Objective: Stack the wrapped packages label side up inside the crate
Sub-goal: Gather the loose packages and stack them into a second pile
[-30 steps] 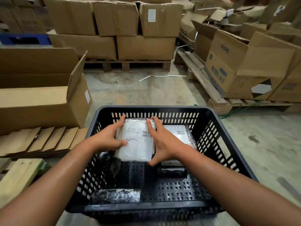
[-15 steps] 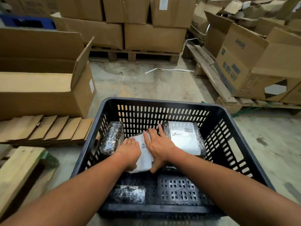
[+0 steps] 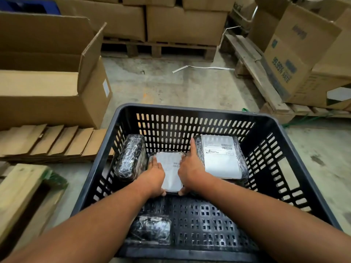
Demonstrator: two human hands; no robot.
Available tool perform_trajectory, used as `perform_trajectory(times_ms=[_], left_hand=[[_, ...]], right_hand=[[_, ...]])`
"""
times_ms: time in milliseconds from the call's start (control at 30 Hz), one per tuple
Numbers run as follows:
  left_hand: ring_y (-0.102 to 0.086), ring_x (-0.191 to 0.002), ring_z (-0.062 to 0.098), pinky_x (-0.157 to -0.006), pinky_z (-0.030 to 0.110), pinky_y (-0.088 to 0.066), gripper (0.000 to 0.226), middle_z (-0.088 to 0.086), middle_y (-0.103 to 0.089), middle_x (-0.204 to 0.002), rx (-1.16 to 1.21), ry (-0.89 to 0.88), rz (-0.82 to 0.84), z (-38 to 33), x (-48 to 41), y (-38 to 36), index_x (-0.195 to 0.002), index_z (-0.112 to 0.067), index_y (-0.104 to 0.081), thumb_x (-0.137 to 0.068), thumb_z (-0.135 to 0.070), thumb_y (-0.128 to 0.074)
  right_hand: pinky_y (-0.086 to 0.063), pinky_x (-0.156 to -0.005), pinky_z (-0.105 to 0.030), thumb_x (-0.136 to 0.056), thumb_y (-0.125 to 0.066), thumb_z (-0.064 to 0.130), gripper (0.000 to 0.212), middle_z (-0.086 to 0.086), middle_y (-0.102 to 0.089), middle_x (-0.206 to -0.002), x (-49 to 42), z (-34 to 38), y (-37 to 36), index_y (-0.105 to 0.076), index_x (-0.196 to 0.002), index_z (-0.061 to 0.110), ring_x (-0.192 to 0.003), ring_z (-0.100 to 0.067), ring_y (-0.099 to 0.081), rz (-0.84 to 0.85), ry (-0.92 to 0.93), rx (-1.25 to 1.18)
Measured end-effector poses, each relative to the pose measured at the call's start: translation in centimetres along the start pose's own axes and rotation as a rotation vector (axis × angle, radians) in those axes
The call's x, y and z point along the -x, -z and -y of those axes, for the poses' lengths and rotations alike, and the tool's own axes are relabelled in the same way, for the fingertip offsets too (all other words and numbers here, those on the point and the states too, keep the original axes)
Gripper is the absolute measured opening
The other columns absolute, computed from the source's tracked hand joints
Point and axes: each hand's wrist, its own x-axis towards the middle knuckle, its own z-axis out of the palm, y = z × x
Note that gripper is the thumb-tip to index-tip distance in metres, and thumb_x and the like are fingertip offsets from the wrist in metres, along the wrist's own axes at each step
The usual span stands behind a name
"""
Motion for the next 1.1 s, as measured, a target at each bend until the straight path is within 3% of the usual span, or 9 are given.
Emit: perform_trajectory(times_ms=[233, 367, 433, 500, 567, 633, 767, 900, 1100], left_hand=[[0.014, -0.151, 0.045, -0.121, 0.047, -0.027, 0.116, 0.036, 0.024, -0.157, -0.013, 0.051, 0.043, -0.7, -0.4, 0.1, -0.152, 0.013, 0.010, -0.090, -0.034, -0.076], [0.008, -0.151, 0.046, -0.122, 0.049, -0.025, 0.122, 0.035, 0.019, -0.160, -0.040, 0.070, 0.098, -1.5, 0.2, 1.5, -0.153, 0.010, 0.010, -0.084, -0.028, -0.083], [-0.009, -0.152, 0.044, -0.120, 0.046, -0.029, 0.110, 0.032, 0.004, -0.164, -0.039, 0.037, 0.062, -1.6, 0.8, 3.2, -0.156, 0.006, -0.003, -0.085, -0.023, -0.081], [-0.042, -0.140, 0.037, -0.110, 0.040, -0.043, 0.074, 0.025, -0.030, -0.159, 0.002, -0.029, -0.057, -1.2, 1.5, 5.5, -0.149, -0.003, -0.036, -0.088, -0.014, -0.076], [-0.058, -0.122, 0.029, -0.096, 0.037, -0.051, 0.054, 0.014, -0.052, -0.145, 0.041, -0.075, -0.167, -0.4, 2.5, 8.2, -0.141, -0.011, -0.051, -0.091, -0.002, -0.068], [-0.062, -0.119, 0.024, -0.091, 0.034, -0.054, 0.064, 0.008, -0.052, -0.149, 0.106, -0.089, -0.239, 1.2, 3.6, 10.9, -0.147, -0.019, -0.050, -0.090, 0.008, -0.061], [-0.057, -0.129, 0.027, -0.092, 0.030, -0.048, 0.068, 0.009, -0.050, -0.152, 0.008, -0.091, -0.298, 4.7, 5.3, 14.6, -0.150, -0.023, -0.048, -0.091, 0.010, -0.057], [-0.047, -0.139, 0.027, -0.106, 0.039, -0.046, 0.071, 0.008, -0.047, -0.154, -0.127, -0.132, -0.252, 5.4, 5.6, 14.8, -0.150, -0.028, -0.048, -0.090, 0.006, -0.064], [0.010, -0.155, 0.031, -0.122, 0.051, -0.020, 0.071, 0.012, 0.001, -0.170, -0.173, -0.091, -0.458, 7.2, 6.5, 14.3, -0.158, -0.019, -0.029, -0.097, -0.008, -0.061]], right_hand=[[0.025, -0.078, -0.094, -0.088, -0.032, 0.090, 0.095, -0.014, -0.037, -0.167, -0.5, 0.9, -0.3, -0.048, -0.156, 0.025, -0.160, -0.040, -0.012, 0.110, -0.053, 0.016], [0.026, -0.077, -0.094, -0.084, -0.041, 0.090, 0.094, -0.015, -0.053, -0.155, -0.2, 0.7, -0.3, -0.059, -0.147, 0.022, -0.152, -0.043, -0.032, 0.083, -0.045, -0.039], [0.027, -0.081, -0.091, -0.083, -0.052, 0.086, 0.081, -0.008, -0.071, -0.129, 0.0, 0.4, -0.4, -0.070, -0.130, 0.021, -0.138, -0.039, -0.051, 0.018, -0.020, -0.106], [0.019, -0.097, -0.089, -0.081, -0.061, 0.082, 0.073, 0.000, -0.075, -0.109, 0.4, -0.1, -0.2, -0.072, -0.120, 0.021, -0.125, -0.033, -0.061, -0.047, 0.011, -0.178], [0.009, -0.107, -0.087, -0.085, -0.065, 0.075, 0.067, 0.002, -0.075, -0.106, 1.1, -0.8, 0.4, -0.068, -0.124, 0.020, -0.116, -0.029, -0.066, -0.104, 0.031, -0.276], [-0.006, -0.113, -0.083, -0.093, -0.064, 0.065, 0.059, -0.001, -0.074, -0.114, 2.0, -1.5, 1.3, -0.064, -0.131, 0.019, -0.116, -0.029, -0.067, -0.196, 0.047, -0.433], [-0.055, -0.098, -0.052, -0.103, -0.057, 0.050, 0.057, -0.007, -0.068, -0.133, 3.5, -1.9, 3.7, -0.052, -0.150, 0.020, -0.123, -0.032, -0.064, -0.440, 0.061, -0.797], [-0.056, -0.091, -0.049, -0.104, -0.058, 0.035, 0.055, -0.012, -0.065, -0.136, 4.1, -0.6, 5.5, -0.042, -0.154, 0.018, -0.121, -0.035, -0.063, -0.612, 0.119, -0.954], [-0.054, -0.083, -0.045, -0.101, -0.060, 0.015, 0.090, -0.022, -0.058, -0.135, 4.3, 2.1, 5.8, -0.002, -0.165, 0.041, -0.110, -0.039, -0.064, -0.625, 0.296, -1.028]])
